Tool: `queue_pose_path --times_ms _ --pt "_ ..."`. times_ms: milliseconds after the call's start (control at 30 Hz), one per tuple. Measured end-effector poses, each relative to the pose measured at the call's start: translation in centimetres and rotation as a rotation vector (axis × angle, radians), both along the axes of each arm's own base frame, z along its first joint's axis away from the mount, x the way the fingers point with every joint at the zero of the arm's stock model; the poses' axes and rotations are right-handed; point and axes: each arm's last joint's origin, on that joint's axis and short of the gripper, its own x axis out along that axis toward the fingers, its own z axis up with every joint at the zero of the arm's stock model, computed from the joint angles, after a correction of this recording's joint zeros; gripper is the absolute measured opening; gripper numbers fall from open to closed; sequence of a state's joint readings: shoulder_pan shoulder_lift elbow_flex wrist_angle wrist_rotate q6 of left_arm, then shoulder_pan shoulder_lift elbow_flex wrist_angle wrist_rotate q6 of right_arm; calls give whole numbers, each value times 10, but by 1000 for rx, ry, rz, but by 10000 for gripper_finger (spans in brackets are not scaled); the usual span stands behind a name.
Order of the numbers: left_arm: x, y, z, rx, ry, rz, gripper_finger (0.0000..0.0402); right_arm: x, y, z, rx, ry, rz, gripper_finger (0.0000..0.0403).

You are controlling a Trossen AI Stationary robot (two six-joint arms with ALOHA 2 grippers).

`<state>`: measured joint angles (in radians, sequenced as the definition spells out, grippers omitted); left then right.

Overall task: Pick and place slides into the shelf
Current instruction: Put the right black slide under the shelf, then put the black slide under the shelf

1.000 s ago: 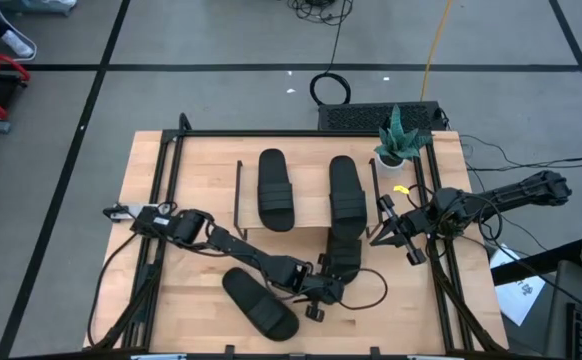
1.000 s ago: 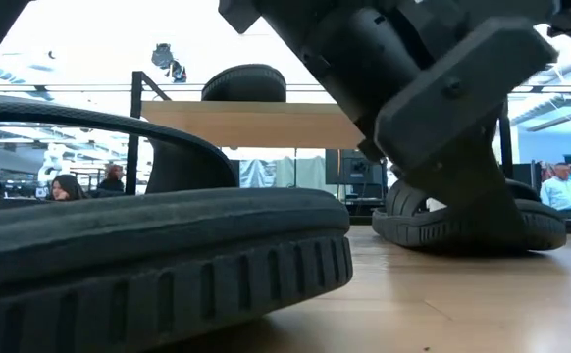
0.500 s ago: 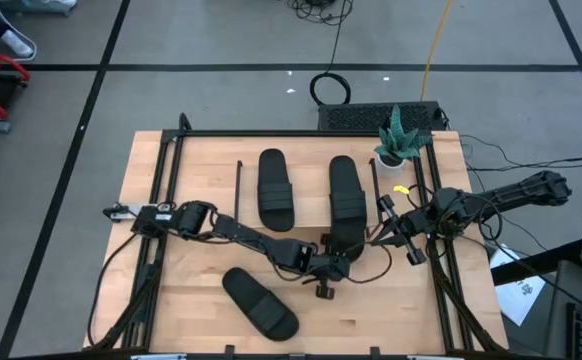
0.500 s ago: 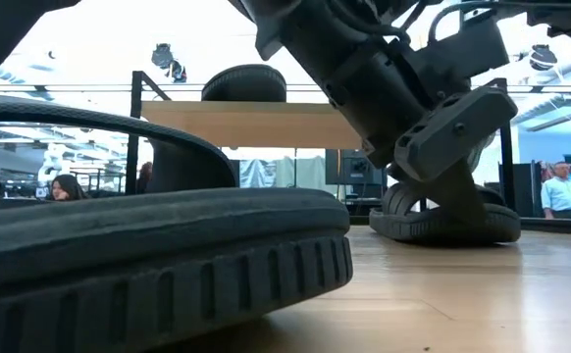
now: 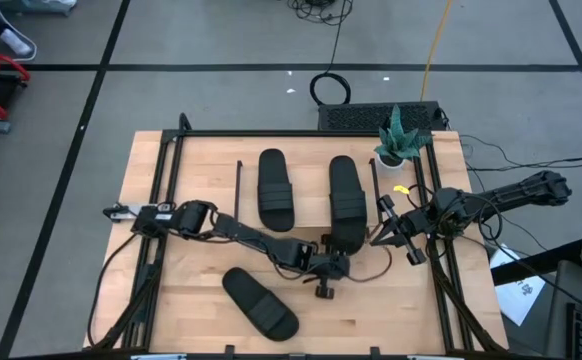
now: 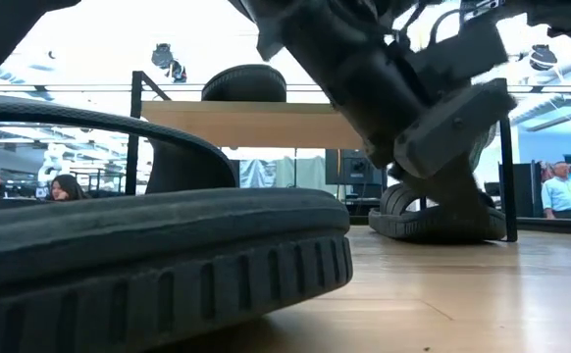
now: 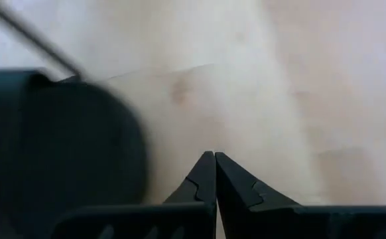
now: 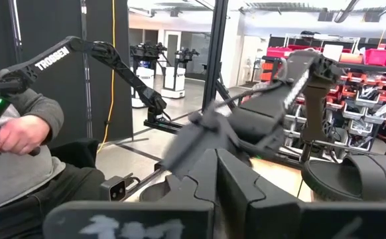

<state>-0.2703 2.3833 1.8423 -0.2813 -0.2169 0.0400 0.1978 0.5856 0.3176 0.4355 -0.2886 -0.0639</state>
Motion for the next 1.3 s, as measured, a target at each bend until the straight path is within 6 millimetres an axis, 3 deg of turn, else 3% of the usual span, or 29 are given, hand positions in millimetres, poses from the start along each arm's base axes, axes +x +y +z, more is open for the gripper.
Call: queue_pose_path --times_ms 167,300,500,700,900,1100,1200,1300 --pt "-11 -37 19 58 -58 -157 0 0 0 0 0 2 0 0" --pt "-26 -71 47 96 -140 -280 0 0 0 -1 -2 9 1 0" --pt "-64 -117 99 148 -234 -431 0 0 0 -1 -3 13 1 0" --pt "-114 -151 139 326 -264 -468 0 0 0 -1 -3 16 1 0" --pt "-157 -169 163 435 -258 -398 0 0 0 -1 -4 16 2 0" --pt "-183 -181 160 572 -215 -354 0 0 0 -1 -4 12 1 0" --pt "-185 -175 172 595 -244 -307 0 0 0 -1 -5 12 2 0" --pt "-178 -156 192 580 -284 -270 0 0 0 -1 -5 12 2 0"
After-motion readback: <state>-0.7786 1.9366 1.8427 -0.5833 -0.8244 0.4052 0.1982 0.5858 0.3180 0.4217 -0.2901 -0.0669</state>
